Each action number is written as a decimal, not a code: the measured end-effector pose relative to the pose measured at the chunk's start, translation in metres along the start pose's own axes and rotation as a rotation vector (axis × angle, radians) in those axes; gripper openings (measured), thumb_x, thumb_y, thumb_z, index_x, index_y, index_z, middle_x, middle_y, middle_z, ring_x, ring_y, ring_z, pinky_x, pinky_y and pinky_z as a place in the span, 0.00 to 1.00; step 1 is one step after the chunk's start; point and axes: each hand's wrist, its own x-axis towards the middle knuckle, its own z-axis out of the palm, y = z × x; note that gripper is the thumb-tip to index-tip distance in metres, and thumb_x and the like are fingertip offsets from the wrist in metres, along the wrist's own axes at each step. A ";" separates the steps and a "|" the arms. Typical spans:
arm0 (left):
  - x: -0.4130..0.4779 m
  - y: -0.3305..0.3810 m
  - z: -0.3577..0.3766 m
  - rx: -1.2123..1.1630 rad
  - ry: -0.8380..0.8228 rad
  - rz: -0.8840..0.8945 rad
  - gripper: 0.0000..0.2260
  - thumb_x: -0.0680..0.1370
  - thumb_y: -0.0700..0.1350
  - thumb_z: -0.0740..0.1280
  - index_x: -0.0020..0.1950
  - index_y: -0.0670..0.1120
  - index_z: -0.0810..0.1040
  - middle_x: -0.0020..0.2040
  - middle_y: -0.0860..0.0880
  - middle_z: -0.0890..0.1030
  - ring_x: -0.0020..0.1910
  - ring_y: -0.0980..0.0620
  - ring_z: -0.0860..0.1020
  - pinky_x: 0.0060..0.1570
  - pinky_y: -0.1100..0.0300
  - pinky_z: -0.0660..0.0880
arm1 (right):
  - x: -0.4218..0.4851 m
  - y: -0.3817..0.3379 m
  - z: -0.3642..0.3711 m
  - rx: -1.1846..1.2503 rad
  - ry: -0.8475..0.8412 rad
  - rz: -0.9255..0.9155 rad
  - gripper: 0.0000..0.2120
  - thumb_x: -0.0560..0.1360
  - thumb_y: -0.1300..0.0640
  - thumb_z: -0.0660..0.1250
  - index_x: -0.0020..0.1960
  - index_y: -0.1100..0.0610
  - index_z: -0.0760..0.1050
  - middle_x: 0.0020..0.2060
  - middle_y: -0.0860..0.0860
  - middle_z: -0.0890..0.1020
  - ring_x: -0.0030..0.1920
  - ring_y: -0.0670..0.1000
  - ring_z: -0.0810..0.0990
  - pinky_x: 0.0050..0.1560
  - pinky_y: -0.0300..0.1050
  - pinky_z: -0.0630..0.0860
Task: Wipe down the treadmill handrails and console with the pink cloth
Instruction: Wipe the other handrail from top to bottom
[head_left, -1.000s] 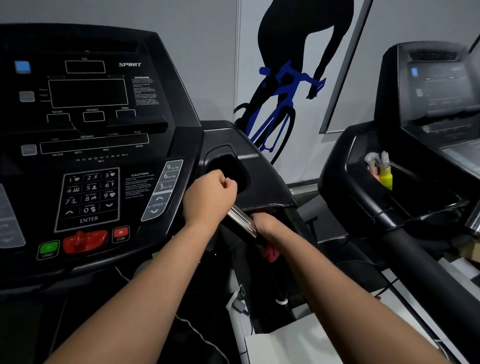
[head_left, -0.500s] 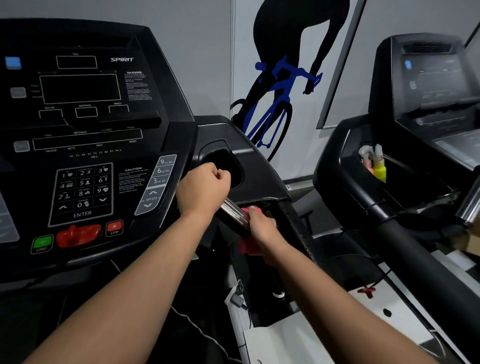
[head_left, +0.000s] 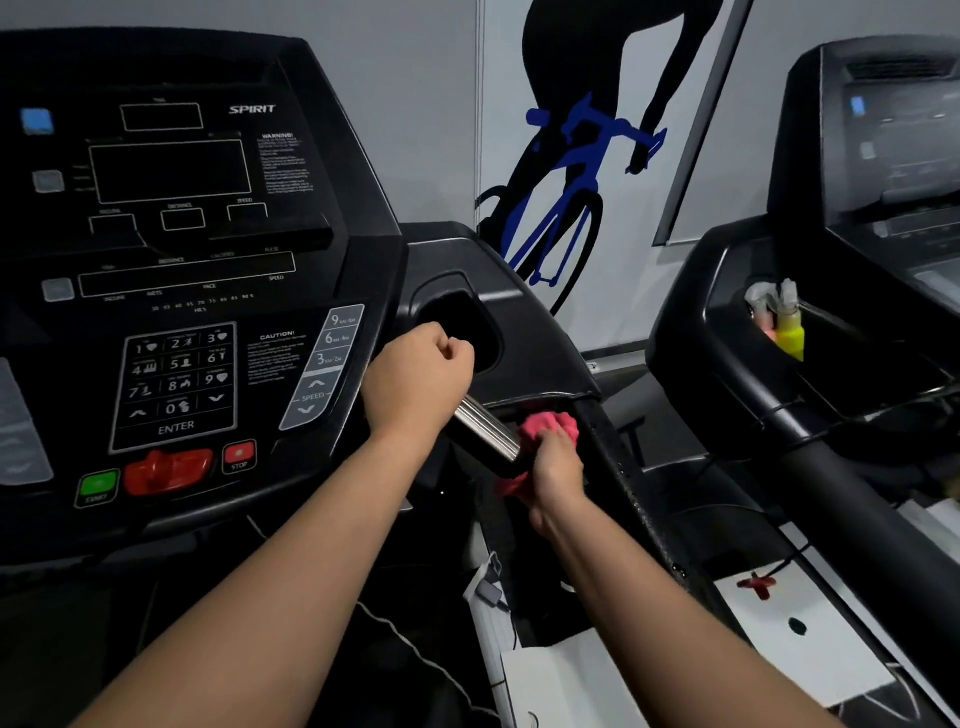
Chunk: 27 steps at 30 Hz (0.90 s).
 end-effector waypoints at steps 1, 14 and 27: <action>0.000 0.000 0.001 0.002 0.009 0.000 0.14 0.76 0.49 0.61 0.31 0.46 0.68 0.27 0.51 0.71 0.27 0.53 0.68 0.27 0.60 0.59 | -0.004 0.001 0.000 0.063 0.010 0.006 0.14 0.65 0.57 0.61 0.48 0.46 0.79 0.61 0.54 0.75 0.56 0.60 0.78 0.34 0.53 0.78; 0.001 -0.001 0.000 0.015 0.029 0.024 0.15 0.75 0.48 0.61 0.30 0.44 0.68 0.25 0.50 0.70 0.26 0.51 0.67 0.26 0.60 0.57 | -0.068 -0.027 0.012 0.070 -0.002 -0.047 0.10 0.76 0.61 0.57 0.47 0.53 0.77 0.58 0.53 0.71 0.47 0.60 0.79 0.22 0.40 0.73; 0.003 -0.003 0.001 -0.017 0.009 0.023 0.13 0.74 0.48 0.61 0.32 0.44 0.71 0.27 0.49 0.72 0.30 0.48 0.71 0.28 0.58 0.60 | -0.114 -0.046 0.017 -0.960 -0.307 -0.345 0.24 0.80 0.45 0.49 0.75 0.41 0.49 0.74 0.57 0.51 0.73 0.67 0.47 0.72 0.63 0.49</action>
